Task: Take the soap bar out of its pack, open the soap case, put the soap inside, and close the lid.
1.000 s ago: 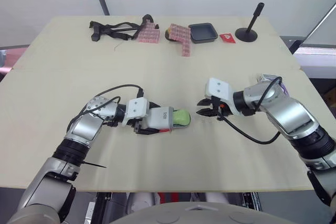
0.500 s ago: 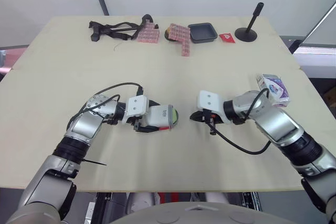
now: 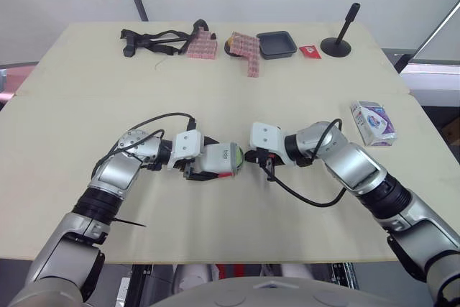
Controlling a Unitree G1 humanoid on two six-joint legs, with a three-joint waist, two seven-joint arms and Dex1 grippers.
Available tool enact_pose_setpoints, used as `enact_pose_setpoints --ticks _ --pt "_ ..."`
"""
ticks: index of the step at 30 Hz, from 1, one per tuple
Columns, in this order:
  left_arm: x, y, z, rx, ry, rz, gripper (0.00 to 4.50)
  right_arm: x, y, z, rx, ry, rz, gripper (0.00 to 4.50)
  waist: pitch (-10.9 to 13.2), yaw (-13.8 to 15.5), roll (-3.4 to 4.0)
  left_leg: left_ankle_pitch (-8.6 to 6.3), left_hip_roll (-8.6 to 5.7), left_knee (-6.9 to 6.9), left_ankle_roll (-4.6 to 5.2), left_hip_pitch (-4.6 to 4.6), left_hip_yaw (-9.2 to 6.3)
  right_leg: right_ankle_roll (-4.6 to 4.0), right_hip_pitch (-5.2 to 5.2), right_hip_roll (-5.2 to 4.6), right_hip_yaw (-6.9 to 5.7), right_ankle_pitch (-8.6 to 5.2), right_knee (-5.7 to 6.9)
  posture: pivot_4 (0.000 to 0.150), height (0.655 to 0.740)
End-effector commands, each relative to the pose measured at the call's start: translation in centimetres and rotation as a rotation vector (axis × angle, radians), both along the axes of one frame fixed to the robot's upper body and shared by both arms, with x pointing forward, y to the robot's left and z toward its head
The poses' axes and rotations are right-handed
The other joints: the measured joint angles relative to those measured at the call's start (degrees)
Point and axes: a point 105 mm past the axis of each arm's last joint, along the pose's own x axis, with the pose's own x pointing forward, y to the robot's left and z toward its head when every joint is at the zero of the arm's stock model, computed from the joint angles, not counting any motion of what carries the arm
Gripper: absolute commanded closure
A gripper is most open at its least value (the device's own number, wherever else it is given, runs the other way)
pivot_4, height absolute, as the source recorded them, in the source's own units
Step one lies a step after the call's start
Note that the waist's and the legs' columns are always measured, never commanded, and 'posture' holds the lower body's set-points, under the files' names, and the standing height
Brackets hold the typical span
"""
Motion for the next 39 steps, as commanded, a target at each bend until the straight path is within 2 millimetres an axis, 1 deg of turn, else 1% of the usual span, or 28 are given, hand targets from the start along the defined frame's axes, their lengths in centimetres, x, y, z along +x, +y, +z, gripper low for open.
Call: enact_pose_setpoints --ticks 1,3,5,7,12,15,18,19,21,22,23,26,31,39 --pt "0.1 -0.4 1.3 -0.029 -0.052 -0.013 1.02 -0.1 0.9 1.6 0.029 -0.059 0.051 4.48 0.0 0.0 0.0 0.0 0.0 0.0 0.0 0.0 0.0 0.0 0.0 0.0 0.0 0.0 0.0 0.15 0.74" --pt "0.2 -0.4 1.3 -0.03 -0.053 -0.012 1.02 -0.1 0.7 1.6 0.024 -0.058 0.049 4.48 0.0 -0.02 0.0 0.0 0.0 0.0 0.0 0.01 0.0 0.0 0.0 0.0 0.0 0.0 0.0 0.15 0.74" --pt "0.2 -0.4 1.4 -0.031 -0.055 -0.01 1.02 0.1 0.0 1.4 0.012 -0.057 0.035 4.48 0.0 -0.01 0.0 0.0 0.0 0.0 0.0 0.01 0.0 0.0 0.0 0.0 0.0 0.0 0.0 0.15 0.74" --pt "0.3 -0.4 1.4 -0.033 -0.059 -0.006 1.02 0.2 -1.1 1.3 -0.006 -0.037 0.011 4.48 0.0 0.05 0.0 0.0 0.0 0.0 0.0 0.0 0.0 0.0 0.0 0.0 0.0 0.0 0.0 0.15 0.74" --pt "0.9 -0.3 2.1 -0.055 -0.089 0.008 1.02 0.3 -4.5 2.4 0.023 0.059 -0.072 4.48 0.0 0.4 0.0 0.0 -0.01 0.03 0.0 -0.04 0.0 0.0 0.0 -0.01 0.01 0.0 0.0 0.15 0.74" --pt "0.8 -0.5 2.4 -0.074 -0.111 -0.002 1.02 0.1 -6.7 3.1 0.082 0.178 -0.16 3.7 0.0 0.62 0.0 0.0 0.01 0.03 0.01 -0.05 0.0 0.0 0.0 0.0 0.03 0.0 -0.01 0.15 0.74" --pt "0.6 -1.0 2.9 -0.116 -0.152 -0.011 1.02 -0.7 -7.9 3.7 0.171 0.343 -0.237 2.73 0.0 0.85 0.0 0.0 0.0 0.04 0.01 -0.09 0.0 0.0 0.01 0.02 0.07 0.0 -0.02 0.15 0.74" --pt "0.6 -1.2 3.2 -0.136 -0.177 -0.012 1.02 -1.1 -8.2 3.9 0.202 0.415 -0.265 2.4 0.0 1.0 0.0 0.0 0.02 0.07 0.01 -0.1 0.0 0.0 0.0 0.05 0.08 0.0 -0.02 0.15 0.74" --pt "0.4 -1.8 3.8 -0.18 -0.238 -0.02 1.02 -2.5 -8.5 4.3 0.274 0.624 -0.293 1.77 0.0 1.61 0.0 0.0 0.04 0.09 0.01 -0.11 0.0 0.0 0.01 0.07 0.08 0.0 -0.02 0.15 0.74" --pt "0.3 -2.0 3.9 -0.197 -0.255 -0.021 1.02 -3.0 -8.5 4.5 0.3 0.706 -0.313 1.34 0.0 1.79 0.01 0.0 0.05 0.11 0.01 -0.11 0.0 0.0 0.01 0.1 0.09 0.0 -0.02 0.15 0.74" --pt "0.2 -2.3 4.1 -0.214 -0.275 -0.017 1.02 -3.2 -8.6 4.4 0.321 0.775 -0.343 1.06 0.0 2.07 0.01 0.0 0.06 0.12 0.01 -0.12 0.0 0.0 0.01 0.1 0.09 0.0 -0.01 0.15 0.74" --pt "0.1 -2.9 4.9 -0.263 -0.35 -0.003 1.02 -2.9 -8.7 3.9 0.379 0.867 -0.428 0.08 -0.01 2.91 0.02 0.0 0.1 0.21 0.01 -0.12 0.0 -0.01 -0.01 0.14 0.07 0.01 0.03 0.15 0.74" --pt "-0.5 -3.5 5.2 -0.295 -0.416 0.007 1.02 -1.9 -7.7 4.2 0.516 0.914 -0.446 0.03 -0.02 3.16 0.05 0.0 0.09 0.3 0.01 -0.15 0.0 -0.01 -0.05 0.09 0.07 0.01 0.08 0.15 0.74" --pt "-1.0 -3.8 5.0 -0.303 -0.394 0.009 1.02 -1.1 -5.7 4.8 0.561 0.862 -0.466 0.03 -0.03 2.74 0.08 0.0 0.09 0.29 0.0 -0.18 0.0 -0.01 -0.17 0.12 0.07 0.01 0.13 0.15 0.74"
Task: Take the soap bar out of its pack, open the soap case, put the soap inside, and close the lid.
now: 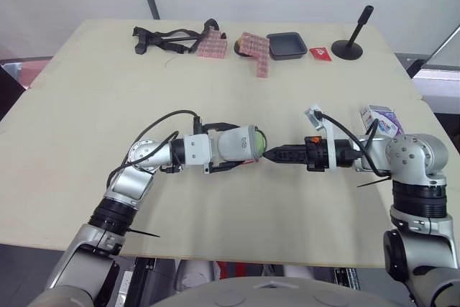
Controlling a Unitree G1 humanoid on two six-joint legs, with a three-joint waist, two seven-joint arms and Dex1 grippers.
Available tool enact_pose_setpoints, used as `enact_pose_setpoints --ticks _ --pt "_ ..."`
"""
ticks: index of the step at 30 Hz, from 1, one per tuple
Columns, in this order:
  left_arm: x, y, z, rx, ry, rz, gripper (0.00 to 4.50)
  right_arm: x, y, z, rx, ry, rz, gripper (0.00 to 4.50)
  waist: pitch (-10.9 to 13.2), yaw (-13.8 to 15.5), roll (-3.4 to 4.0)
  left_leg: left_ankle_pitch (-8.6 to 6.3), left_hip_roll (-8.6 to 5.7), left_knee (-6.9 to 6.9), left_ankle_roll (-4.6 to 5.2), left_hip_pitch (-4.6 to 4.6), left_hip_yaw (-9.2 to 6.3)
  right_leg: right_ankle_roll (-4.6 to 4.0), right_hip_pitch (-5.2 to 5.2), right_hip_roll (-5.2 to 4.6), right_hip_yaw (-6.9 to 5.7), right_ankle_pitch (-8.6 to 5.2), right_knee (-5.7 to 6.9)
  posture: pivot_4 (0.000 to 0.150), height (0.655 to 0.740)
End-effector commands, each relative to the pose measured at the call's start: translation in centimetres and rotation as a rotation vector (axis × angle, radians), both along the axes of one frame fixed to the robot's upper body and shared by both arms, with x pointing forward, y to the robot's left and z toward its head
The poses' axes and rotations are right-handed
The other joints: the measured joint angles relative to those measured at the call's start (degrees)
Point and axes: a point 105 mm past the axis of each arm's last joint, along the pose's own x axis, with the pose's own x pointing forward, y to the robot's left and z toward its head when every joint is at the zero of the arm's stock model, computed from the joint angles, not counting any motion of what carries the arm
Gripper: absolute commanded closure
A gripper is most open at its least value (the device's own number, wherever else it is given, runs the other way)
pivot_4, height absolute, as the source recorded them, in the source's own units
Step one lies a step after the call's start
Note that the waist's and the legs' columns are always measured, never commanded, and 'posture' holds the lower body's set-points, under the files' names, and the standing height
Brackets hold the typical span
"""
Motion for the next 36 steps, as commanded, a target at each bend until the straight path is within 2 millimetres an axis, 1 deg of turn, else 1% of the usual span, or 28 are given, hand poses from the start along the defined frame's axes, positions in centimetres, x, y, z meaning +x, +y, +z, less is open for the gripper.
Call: enact_pose_setpoints --ticks 1,5,7,12,20,27,36 --pt "-0.3 -0.3 1.3 -0.033 -0.034 -0.011 1.02 0.1 0.7 1.6 0.028 -0.061 0.005 0.03 0.0 0.0 0.0 0.0 0.0 -0.01 0.0 0.01 0.0 0.0 -0.01 0.0 -0.01 0.0 0.0 0.15 0.74" --pt "-0.4 -0.5 1.3 -0.036 -0.022 -0.014 1.02 -0.1 1.6 2.3 0.046 -0.082 0.033 0.03 0.0 0.0 0.01 0.0 -0.02 -0.01 0.0 0.09 0.0 0.0 -0.04 -0.02 -0.06 0.0 -0.01 0.15 0.74" --pt "-0.4 -0.5 1.3 -0.038 -0.021 -0.014 1.02 -0.3 1.8 2.3 0.041 -0.085 0.044 0.03 0.0 -0.02 0.01 0.0 -0.02 -0.01 0.0 0.2 0.0 0.0 -0.05 -0.01 -0.06 0.0 0.0 0.15 0.74" --pt "-0.2 -0.6 1.4 -0.04 -0.018 -0.009 1.02 -0.8 2.1 2.2 0.044 -0.08 0.073 0.03 0.0 -0.06 0.01 0.0 -0.02 -0.03 0.0 0.0 0.01 0.0 -0.05 -0.01 -0.05 0.0 -0.01 0.15 0.74" --pt "-0.2 -0.3 1.2 -0.032 -0.008 -0.005 1.02 -1.4 0.8 2.2 0.032 -0.066 0.097 0.03 0.01 0.02 0.01 0.0 -0.02 -0.03 0.0 -0.02 0.0 0.01 -0.05 -0.01 -0.05 0.0 -0.02 0.15 0.74" --pt "-0.2 -0.3 1.0 -0.029 0.0 -0.008 1.02 -1.6 0.5 2.7 0.047 -0.07 0.114 0.03 0.01 -0.1 0.02 0.0 -0.01 -0.04 0.0 -0.04 0.0 0.01 -0.05 0.0 -0.04 0.0 -0.02 0.15 0.74" --pt "-0.2 -0.5 1.0 -0.031 0.006 -0.013 1.02 -1.3 1.9 2.3 0.035 -0.074 0.125 0.03 0.01 -0.12 0.02 0.0 -0.01 -0.04 0.0 -0.05 0.0 0.0 -0.05 -0.01 -0.03 0.0 -0.02 0.15 0.74"
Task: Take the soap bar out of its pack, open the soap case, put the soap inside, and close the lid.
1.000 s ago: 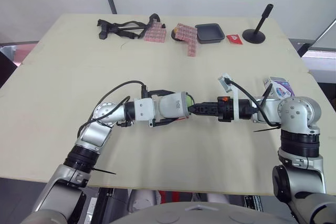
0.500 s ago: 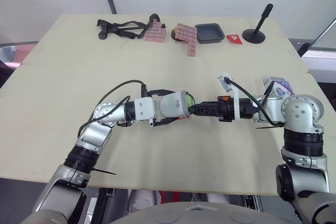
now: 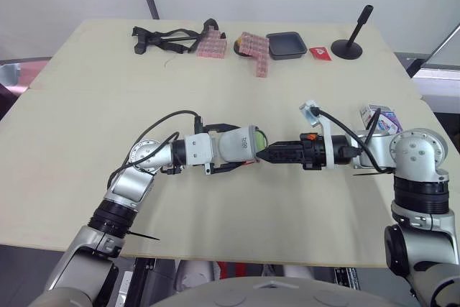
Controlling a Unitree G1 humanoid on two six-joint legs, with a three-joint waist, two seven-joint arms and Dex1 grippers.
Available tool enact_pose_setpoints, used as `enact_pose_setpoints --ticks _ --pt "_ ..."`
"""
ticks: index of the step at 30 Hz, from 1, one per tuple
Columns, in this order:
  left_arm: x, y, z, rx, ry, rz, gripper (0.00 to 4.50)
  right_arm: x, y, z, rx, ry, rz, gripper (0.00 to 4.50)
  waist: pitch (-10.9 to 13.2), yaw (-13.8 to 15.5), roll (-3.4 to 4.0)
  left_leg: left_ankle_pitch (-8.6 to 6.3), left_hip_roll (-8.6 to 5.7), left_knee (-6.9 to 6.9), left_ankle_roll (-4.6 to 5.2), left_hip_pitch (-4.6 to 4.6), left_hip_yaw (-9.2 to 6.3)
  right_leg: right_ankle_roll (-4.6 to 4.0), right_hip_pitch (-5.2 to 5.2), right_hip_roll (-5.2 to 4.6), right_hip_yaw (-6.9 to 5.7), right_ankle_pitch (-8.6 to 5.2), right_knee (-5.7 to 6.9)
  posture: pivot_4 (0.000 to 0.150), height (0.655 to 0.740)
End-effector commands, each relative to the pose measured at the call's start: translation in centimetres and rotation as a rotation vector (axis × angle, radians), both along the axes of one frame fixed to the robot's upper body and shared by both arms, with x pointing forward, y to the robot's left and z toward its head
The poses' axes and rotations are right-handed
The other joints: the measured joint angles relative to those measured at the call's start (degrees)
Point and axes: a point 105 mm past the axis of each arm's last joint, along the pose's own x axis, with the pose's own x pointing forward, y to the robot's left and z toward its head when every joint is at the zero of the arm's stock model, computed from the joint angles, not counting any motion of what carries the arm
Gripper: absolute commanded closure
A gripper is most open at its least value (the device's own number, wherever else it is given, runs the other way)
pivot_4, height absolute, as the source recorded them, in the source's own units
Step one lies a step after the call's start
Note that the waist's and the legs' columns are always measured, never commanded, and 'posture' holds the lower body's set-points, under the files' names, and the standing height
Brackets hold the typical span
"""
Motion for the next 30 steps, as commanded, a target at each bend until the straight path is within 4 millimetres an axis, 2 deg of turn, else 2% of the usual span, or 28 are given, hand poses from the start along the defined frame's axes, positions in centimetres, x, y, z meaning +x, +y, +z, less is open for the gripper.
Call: enact_pose_setpoints --ticks 1,18,30 --pt "-0.2 -0.4 1.0 -0.019 -0.036 -0.023 1.02 0.1 0.7 0.8 0.009 -0.047 0.015 0.03 0.0 0.01 0.0 0.0 0.0 0.0 0.0 0.0 0.0 0.0 0.0 0.0 0.0 0.0 0.0 0.15 0.74" --pt "-1.1 -0.8 0.7 -0.008 -0.044 -0.059 1.02 0.7 1.9 0.7 0.011 -0.03 0.027 0.03 0.0 -0.03 0.0 0.0 0.0 -0.01 0.0 0.0 0.0 0.0 -0.01 -0.01 -0.03 0.0 -0.01 0.15 0.74" --pt "-0.7 -0.7 0.9 -0.009 -0.043 -0.051 1.02 0.4 2.0 0.3 -0.012 -0.021 0.048 0.03 0.0 -0.03 0.0 0.0 0.0 0.0 0.0 0.01 0.0 0.0 0.0 0.0 -0.04 0.0 -0.01 0.15 0.74"
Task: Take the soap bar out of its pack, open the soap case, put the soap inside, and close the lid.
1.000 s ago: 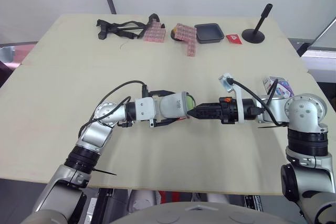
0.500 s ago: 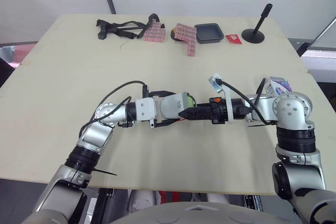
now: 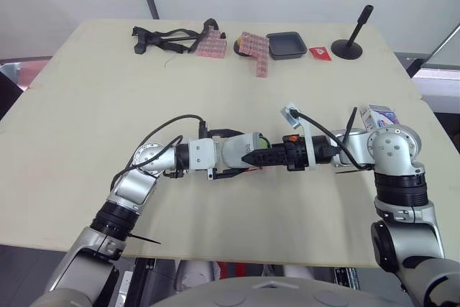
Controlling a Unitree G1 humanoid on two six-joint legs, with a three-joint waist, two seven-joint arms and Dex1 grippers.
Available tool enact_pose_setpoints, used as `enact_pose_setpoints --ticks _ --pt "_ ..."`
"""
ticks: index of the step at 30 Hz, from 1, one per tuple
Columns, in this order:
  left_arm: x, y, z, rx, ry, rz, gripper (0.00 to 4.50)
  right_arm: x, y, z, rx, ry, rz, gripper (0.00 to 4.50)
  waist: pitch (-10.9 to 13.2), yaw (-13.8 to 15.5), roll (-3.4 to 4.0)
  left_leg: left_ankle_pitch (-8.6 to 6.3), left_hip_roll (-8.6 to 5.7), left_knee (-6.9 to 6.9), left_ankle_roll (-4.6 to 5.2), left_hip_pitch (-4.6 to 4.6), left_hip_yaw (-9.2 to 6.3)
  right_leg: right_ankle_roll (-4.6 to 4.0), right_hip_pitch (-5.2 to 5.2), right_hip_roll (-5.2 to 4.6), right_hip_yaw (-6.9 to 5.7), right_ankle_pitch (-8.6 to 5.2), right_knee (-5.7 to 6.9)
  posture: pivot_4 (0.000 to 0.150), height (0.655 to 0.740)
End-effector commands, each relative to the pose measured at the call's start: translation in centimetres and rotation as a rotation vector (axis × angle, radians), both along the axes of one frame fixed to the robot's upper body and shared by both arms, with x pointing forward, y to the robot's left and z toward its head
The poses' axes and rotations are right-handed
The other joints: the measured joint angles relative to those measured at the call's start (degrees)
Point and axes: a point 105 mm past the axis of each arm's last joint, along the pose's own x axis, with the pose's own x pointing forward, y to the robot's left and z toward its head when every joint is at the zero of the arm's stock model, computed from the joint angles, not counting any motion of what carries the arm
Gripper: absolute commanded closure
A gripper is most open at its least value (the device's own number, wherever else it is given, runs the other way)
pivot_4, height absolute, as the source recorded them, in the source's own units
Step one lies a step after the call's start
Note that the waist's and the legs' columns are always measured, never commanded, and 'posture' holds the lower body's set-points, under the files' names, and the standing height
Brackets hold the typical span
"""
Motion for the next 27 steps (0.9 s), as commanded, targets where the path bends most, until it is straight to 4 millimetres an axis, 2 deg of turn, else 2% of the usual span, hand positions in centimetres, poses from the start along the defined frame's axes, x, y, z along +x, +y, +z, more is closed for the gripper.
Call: enact_pose_setpoints --ticks 1,9,12,15,17,27 --pt "-0.11 -0.15 1.45 -0.027 -0.058 -0.014 1.02 0.11 0.04 0.81 0.011 -0.04 0.007 0.03 0.0 -0.01 0.0 0.0 0.0 0.0 0.0 0.0 0.0 0.0 0.0 0.0 0.0 0.0 0.0 0.15 0.74" --pt "-0.16 -0.25 1.45 -0.026 -0.059 -0.017 1.02 0.55 0.05 0.6 0.0 -0.043 -0.013 0.03 0.0 -0.01 0.0 0.0 0.0 0.0 0.0 0.0 0.0 0.0 0.0 0.0 0.0 0.0 0.0 0.15 0.74" --pt "-0.12 -0.25 1.43 -0.025 -0.059 -0.014 1.02 0.56 0.09 0.43 -0.007 -0.039 -0.014 0.81 0.0 -0.02 0.0 0.0 0.0 0.0 0.0 0.0 0.0 0.0 0.0 0.0 0.0 0.0 0.0 0.15 0.74" --pt "-0.06 -0.23 1.41 -0.026 -0.058 -0.008 1.02 0.55 0.1 0.24 -0.015 -0.033 -0.015 1.9 0.0 -0.01 0.0 0.0 0.0 0.0 0.0 0.0 0.0 0.0 0.0 0.0 0.0 0.0 0.0 0.15 0.74" --pt "-0.05 -0.21 1.4 -0.025 -0.059 -0.005 1.02 0.55 0.13 0.15 -0.018 -0.028 -0.016 2.29 0.0 -0.02 0.0 0.0 0.0 0.0 0.0 0.0 0.0 0.0 0.0 0.0 0.0 0.0 0.0 0.15 0.74" --pt "-0.07 -0.22 1.28 -0.025 -0.057 0.008 1.02 0.48 0.28 -0.06 -0.016 -0.017 -0.016 2.29 0.0 -0.01 0.0 0.0 0.0 0.0 0.0 0.01 0.0 0.0 0.0 0.0 -0.03 0.0 0.01 0.15 0.74"
